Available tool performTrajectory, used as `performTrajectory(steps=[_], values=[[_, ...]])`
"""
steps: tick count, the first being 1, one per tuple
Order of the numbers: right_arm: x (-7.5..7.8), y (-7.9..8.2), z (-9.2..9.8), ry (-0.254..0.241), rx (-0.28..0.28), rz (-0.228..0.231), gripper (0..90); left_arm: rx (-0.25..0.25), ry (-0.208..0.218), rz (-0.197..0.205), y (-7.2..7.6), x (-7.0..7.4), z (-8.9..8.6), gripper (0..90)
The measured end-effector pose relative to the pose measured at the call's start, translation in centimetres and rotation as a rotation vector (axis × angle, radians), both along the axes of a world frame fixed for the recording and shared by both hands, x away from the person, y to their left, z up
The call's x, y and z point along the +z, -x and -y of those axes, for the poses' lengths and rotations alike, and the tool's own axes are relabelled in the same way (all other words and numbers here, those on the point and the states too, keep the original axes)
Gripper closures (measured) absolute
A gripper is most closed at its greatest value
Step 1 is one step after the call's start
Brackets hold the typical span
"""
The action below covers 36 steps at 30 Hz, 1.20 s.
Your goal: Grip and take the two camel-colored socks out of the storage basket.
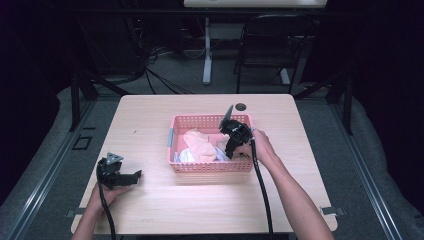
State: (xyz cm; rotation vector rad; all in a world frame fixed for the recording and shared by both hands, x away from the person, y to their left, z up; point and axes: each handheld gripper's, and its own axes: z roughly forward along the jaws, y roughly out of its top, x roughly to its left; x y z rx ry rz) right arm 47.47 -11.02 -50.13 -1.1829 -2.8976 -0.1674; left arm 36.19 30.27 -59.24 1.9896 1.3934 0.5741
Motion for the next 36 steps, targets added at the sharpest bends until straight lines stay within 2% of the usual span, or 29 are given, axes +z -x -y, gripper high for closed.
performTrajectory(steps=[11, 16, 19, 26, 29, 31, 32, 36], values=[[-1.4, -0.4, -0.3, 0.030, -0.029, -0.020, 50.6, 0.000, 0.000, 0.000, 0.0, 0.0, 0.0, 0.2], [-1.6, -0.4, -0.4, 0.071, -0.028, -0.027, 68.8, 0.000, 0.000, 0.000, 0.0, 0.0, 0.0, 0.2], [-1.6, -0.4, -0.2, 0.064, -0.040, -0.027, 81.6, 0.000, 0.000, 0.000, 0.0, 0.0, 0.0, 0.2], [-0.6, -0.1, 0.0, 0.042, -0.042, -0.008, 84.5, -0.001, 0.000, 0.000, 0.0, 0.0, 0.0, 0.2], [0.3, 0.3, 0.1, 0.016, -0.050, 0.021, 84.8, 0.000, 0.000, 0.000, 0.0, 0.0, 0.0, 0.2], [0.7, 0.3, 0.2, 0.024, -0.040, 0.021, 84.8, -0.001, 0.000, 0.000, 0.0, 0.0, 0.0, 0.2], [1.4, 0.5, 0.3, 0.009, -0.043, 0.039, 85.0, -0.001, 0.000, 0.000, 0.0, 0.0, 0.0, 0.2], [2.3, 0.6, 0.5, 0.002, -0.045, 0.054, 85.2, -0.001, -0.001, 0.000, 0.0, 0.0, 0.0, 0.3]])
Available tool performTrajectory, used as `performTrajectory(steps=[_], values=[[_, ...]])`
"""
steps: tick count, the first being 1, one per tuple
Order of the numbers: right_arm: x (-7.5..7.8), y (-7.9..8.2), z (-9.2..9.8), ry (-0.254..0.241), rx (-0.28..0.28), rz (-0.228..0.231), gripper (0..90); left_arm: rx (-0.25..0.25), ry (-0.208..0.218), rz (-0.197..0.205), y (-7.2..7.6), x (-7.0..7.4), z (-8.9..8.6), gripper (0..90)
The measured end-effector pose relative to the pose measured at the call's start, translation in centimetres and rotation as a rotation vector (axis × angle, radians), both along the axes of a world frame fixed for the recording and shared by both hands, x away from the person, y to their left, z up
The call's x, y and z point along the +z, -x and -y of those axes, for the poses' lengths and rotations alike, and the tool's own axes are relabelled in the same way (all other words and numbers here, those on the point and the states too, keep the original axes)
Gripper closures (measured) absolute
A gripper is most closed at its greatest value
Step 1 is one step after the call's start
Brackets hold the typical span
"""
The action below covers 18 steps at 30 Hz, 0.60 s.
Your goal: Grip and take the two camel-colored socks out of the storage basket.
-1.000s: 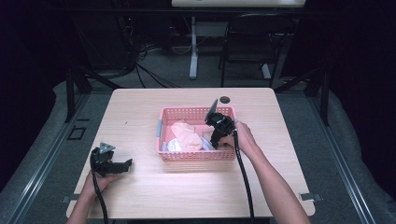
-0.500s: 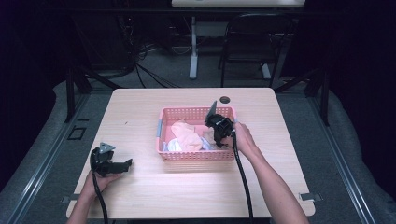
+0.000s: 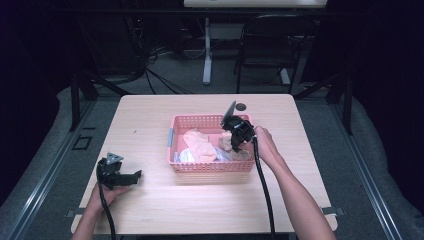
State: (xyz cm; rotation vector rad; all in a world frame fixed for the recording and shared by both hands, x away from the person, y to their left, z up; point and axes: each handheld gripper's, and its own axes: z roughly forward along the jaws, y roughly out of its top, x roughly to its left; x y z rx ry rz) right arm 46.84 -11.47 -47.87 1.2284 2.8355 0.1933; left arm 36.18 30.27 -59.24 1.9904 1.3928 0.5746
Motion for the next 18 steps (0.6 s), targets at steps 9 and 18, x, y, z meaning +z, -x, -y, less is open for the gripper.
performTrajectory(steps=[9, 18], values=[[2.4, 0.6, 0.0, -0.015, 0.008, 0.030, 86.2, -0.001, -0.001, 0.000, 0.1, 0.0, 0.0, 0.3], [4.6, 1.0, -0.4, -0.036, 0.034, 0.072, 86.2, -0.002, -0.001, 0.000, 0.1, 0.0, 0.0, 0.3]])
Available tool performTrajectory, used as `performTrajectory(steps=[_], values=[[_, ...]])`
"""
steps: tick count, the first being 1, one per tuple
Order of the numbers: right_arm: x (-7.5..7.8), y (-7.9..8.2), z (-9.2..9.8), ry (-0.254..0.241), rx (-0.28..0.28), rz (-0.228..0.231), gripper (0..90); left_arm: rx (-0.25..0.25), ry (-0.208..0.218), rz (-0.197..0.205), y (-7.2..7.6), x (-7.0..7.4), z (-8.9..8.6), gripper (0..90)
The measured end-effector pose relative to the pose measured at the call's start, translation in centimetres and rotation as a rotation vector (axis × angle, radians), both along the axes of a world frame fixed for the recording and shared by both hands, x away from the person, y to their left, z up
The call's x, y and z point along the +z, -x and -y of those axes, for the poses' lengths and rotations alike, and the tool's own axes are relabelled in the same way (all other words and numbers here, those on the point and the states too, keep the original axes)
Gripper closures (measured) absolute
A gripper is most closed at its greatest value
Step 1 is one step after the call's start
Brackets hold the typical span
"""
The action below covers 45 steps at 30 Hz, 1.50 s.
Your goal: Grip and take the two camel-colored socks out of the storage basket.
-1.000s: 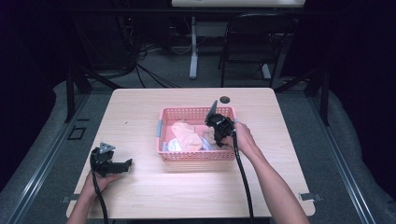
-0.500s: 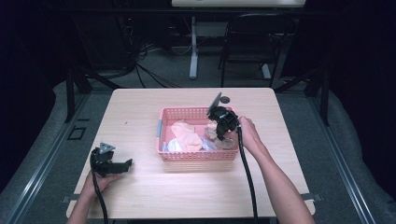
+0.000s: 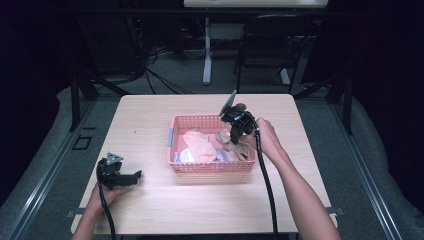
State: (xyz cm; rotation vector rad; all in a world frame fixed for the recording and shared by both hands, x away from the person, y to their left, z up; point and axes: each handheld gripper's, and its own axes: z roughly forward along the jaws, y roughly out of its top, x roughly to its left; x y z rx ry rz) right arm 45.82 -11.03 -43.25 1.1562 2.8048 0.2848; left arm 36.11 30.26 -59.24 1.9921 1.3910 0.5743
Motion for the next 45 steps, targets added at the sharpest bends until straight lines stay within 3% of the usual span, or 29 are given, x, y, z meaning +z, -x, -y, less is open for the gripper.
performTrajectory(steps=[16, 21, 27, 34, 45], values=[[1.2, 0.1, 0.3, 0.002, 0.007, -0.002, 86.3, 0.000, 0.001, 0.000, 0.0, 0.0, 0.0, 0.2], [2.4, 0.2, 0.2, -0.026, 0.005, 0.011, 86.3, 0.000, 0.000, 0.000, 0.0, 0.0, 0.0, 0.2], [3.4, 0.4, -0.1, -0.005, 0.025, 0.020, 86.3, 0.000, 0.000, 0.000, 0.0, 0.0, 0.0, 0.2], [4.0, 0.6, -0.2, -0.017, 0.023, 0.026, 86.3, 0.000, 0.000, 0.000, 0.0, 0.0, 0.0, 0.3], [5.8, 0.9, 1.7, -0.016, -0.001, 0.056, 86.3, -0.003, 0.001, 0.002, -0.1, 0.0, 0.0, 0.2]])
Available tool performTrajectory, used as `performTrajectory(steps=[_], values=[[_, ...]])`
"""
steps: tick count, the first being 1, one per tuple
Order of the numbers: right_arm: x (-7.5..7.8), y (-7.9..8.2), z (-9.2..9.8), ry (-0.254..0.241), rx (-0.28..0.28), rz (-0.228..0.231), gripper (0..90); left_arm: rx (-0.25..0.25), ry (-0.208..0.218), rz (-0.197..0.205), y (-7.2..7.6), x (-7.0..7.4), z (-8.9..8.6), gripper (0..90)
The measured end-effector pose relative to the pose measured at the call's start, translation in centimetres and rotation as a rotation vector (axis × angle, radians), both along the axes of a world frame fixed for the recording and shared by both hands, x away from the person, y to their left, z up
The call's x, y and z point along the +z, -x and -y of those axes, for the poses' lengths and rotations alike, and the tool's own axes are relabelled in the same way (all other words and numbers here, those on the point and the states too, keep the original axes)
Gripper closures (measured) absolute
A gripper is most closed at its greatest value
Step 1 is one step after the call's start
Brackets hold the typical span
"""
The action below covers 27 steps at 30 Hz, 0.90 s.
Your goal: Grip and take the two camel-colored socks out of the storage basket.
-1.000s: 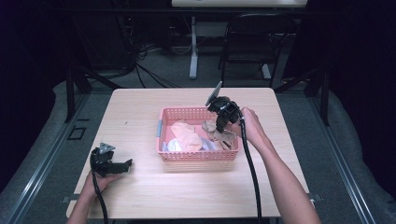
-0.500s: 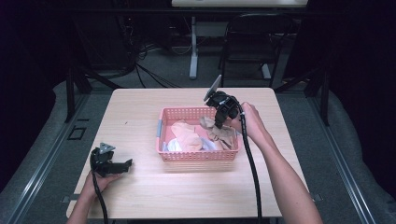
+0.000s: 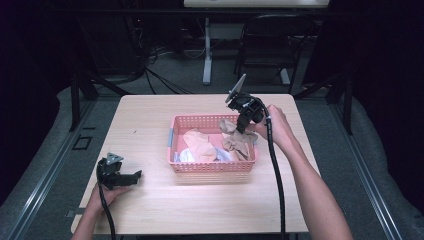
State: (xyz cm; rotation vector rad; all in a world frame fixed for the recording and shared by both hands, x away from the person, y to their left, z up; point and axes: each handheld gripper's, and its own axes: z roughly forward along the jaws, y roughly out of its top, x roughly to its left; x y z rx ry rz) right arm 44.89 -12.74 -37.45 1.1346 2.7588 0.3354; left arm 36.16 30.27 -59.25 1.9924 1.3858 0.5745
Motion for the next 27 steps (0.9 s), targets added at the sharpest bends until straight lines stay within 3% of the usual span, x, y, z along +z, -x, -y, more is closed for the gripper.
performTrajectory(steps=[8, 17, 27], values=[[1.0, 0.6, 3.0, -0.025, -0.052, 0.009, 86.3, 0.004, 0.000, -0.002, 0.0, 0.0, 0.0, 0.2], [1.0, 1.2, 5.6, -0.029, -0.084, 0.016, 86.3, 0.005, -0.001, -0.003, 0.1, 0.0, 0.0, 0.2], [0.3, 2.1, 10.1, -0.062, -0.146, 0.013, 86.2, 0.005, -0.001, -0.002, 0.1, 0.0, 0.0, 0.2]])
